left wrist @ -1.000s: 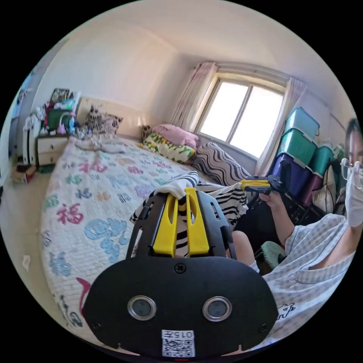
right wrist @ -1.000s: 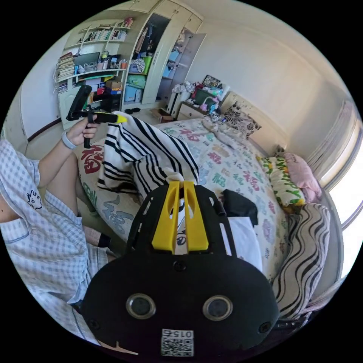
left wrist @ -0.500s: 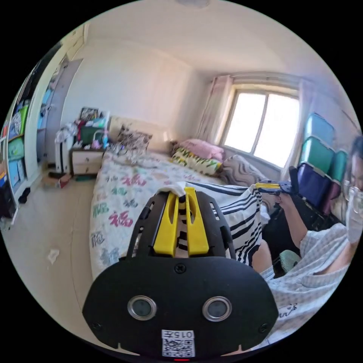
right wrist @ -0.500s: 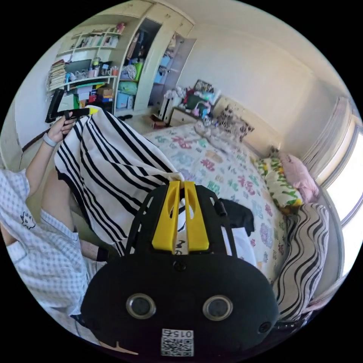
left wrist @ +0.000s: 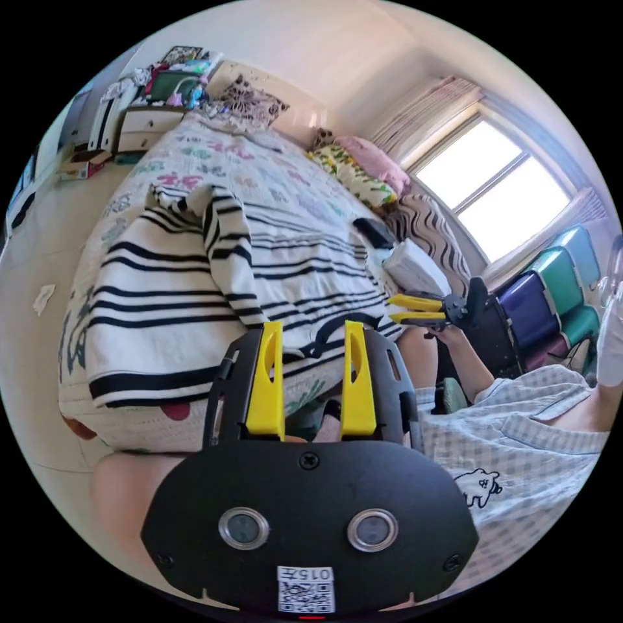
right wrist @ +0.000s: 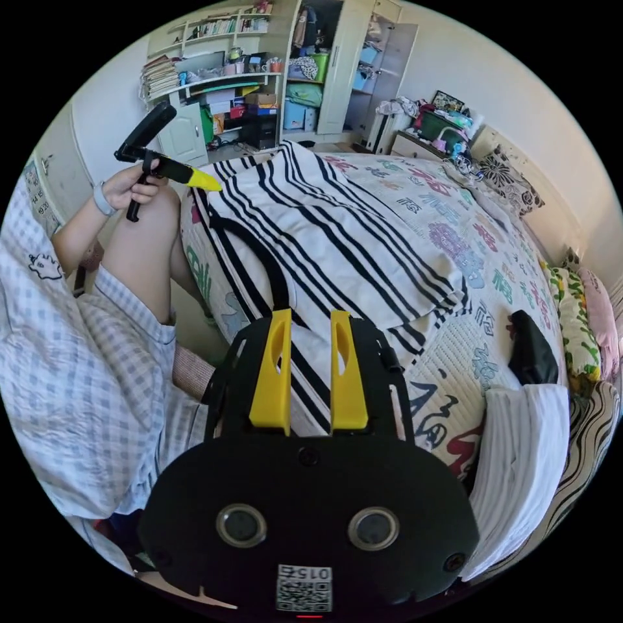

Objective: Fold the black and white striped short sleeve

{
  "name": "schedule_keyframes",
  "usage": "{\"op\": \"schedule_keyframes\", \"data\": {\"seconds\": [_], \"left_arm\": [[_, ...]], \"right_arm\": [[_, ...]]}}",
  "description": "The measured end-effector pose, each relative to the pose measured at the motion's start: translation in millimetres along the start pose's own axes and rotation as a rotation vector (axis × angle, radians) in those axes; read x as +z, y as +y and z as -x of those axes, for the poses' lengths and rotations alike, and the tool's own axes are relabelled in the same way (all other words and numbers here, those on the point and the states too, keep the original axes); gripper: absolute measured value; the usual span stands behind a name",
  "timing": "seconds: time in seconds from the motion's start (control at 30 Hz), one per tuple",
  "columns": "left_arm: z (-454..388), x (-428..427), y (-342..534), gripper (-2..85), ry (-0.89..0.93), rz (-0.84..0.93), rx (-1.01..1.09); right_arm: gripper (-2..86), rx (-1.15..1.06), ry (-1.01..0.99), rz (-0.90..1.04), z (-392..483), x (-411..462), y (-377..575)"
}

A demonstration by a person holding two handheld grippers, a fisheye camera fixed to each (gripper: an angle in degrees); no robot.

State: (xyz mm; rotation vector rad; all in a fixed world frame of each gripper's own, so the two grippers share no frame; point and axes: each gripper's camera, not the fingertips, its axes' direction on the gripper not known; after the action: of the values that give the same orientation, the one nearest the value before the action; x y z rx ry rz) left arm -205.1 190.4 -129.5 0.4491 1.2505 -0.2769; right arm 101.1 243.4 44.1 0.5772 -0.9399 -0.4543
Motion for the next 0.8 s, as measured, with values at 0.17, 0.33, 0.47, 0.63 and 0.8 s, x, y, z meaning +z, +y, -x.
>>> {"op": "schedule_keyframes", "data": {"seconds": [0.17, 0.33, 0.47, 0.63, 0.8], "left_arm": [[23, 2, -10, 7.9, 0.057, -0.036, -0.086], [40, -4, -35, -0.2, 0.184, -0.046, -0.106], [35, -16, -53, -0.2, 0.148, -0.023, -0.069], [27, -46, -36, 7.5, 0.069, -0.058, -0.106], [28, -37, -30, 10.5, -0.005, -0.072, -0.14]], "right_arm": [[7.8, -0.001, -0.071, 0.027, -13, 20, 0], [3.5, 0.052, -0.128, -0.007, -40, 8, 1], [2.6, 0.092, -0.162, -0.082, -64, -14, 0], [2.7, 0.07, -0.153, -0.083, -73, -20, 3], [2.9, 0.069, -0.153, -0.06, -77, -8, 11]]}}
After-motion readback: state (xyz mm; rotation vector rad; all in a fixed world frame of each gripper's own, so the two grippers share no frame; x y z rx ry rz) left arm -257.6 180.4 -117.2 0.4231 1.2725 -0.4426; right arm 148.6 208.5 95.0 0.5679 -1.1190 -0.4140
